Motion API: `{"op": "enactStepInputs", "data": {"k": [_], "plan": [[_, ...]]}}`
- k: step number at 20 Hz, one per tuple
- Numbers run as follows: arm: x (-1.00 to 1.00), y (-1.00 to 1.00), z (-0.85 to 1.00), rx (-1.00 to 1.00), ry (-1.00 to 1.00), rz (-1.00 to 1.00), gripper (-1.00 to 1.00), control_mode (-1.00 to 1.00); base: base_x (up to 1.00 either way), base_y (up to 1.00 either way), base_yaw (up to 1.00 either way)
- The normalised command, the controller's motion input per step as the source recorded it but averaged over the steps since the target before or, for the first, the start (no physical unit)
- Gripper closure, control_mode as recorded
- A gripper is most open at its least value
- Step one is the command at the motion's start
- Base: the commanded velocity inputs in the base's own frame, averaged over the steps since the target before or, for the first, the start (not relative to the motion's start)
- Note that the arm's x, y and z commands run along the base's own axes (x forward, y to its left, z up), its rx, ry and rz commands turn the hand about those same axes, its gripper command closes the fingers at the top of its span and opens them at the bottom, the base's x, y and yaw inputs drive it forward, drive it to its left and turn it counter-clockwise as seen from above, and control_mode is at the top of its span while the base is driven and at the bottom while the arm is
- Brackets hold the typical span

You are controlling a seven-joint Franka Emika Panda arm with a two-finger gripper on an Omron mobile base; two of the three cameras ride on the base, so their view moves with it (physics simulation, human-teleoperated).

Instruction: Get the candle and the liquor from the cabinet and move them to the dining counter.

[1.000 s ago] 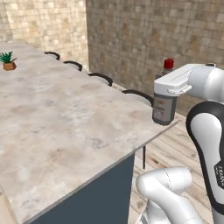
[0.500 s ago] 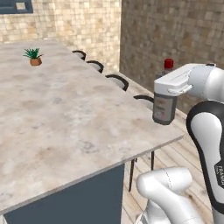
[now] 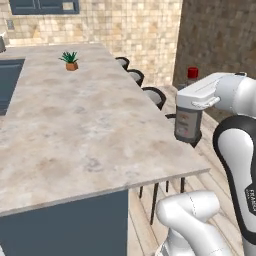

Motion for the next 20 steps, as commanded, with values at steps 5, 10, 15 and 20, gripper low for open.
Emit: {"op": "enactStepInputs", "data": {"k": [5,10,15,20], "plan": [[0.00,0.00,0.00,0.00,0.00,0.00,1.00,1.00,0.32,-0.54,0.41],[0.00,0.00,0.00,0.00,0.00,0.00,1.00,1.00,0.43,-0.49,0.40],[0.00,0.00,0.00,0.00,0.00,0.00,1.00,1.00,0.53,-0.50,0.38],[0.30,-0.36,-0.43,0.05,0.04,0.20,1.00,-1.00,0.19,-0.23,0.15]]}}
